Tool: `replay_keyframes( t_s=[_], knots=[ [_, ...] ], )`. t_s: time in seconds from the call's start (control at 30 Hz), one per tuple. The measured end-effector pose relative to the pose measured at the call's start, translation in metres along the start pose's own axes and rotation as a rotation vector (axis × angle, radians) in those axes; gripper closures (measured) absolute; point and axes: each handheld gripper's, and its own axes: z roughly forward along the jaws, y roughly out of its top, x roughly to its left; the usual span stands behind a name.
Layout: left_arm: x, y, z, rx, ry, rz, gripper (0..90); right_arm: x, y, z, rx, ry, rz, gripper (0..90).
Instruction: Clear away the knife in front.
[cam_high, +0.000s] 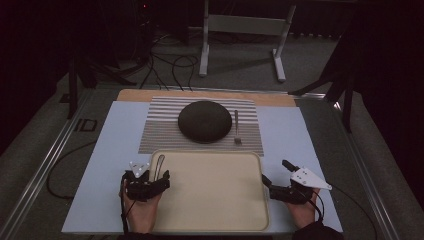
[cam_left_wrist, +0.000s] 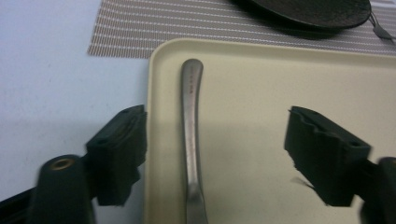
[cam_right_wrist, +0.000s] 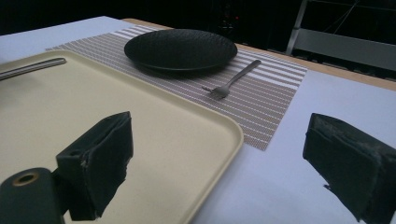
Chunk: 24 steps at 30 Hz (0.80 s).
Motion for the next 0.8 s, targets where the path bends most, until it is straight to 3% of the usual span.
replay_keyframes(
  t_s=[0.03,0.17,0.23,0.5,0.7,0.8],
  knots=[
    [0.0,0.001,0.0,-0.002,-0.005,0.009,15.9,0.0,0.0,0.0,0.0,0.001,-0.001,8.5],
    [0.001,0.005,-0.001,-0.006,-0.013,0.039,11.3,0.0,0.0,0.0,0.0,0.001,-0.003,8.5],
    [0.001,0.009,-0.003,-0.014,-0.02,0.075,10.5,0.0,0.0,0.0,0.0,0.001,-0.001,8.5],
    [0.004,0.022,-0.008,-0.053,-0.073,0.142,7.7,0.0,0.0,0.0,0.0,0.001,-0.003,8.5],
    [0.008,0.031,-0.012,-0.067,-0.1,0.18,4.6,0.0,0.0,0.0,0.001,-0.001,-0.001,8.5],
    [0.014,0.037,-0.016,-0.093,-0.121,0.176,2.6,0.0,0.0,0.0,0.001,-0.001,0.0,8.5]
  ],
)
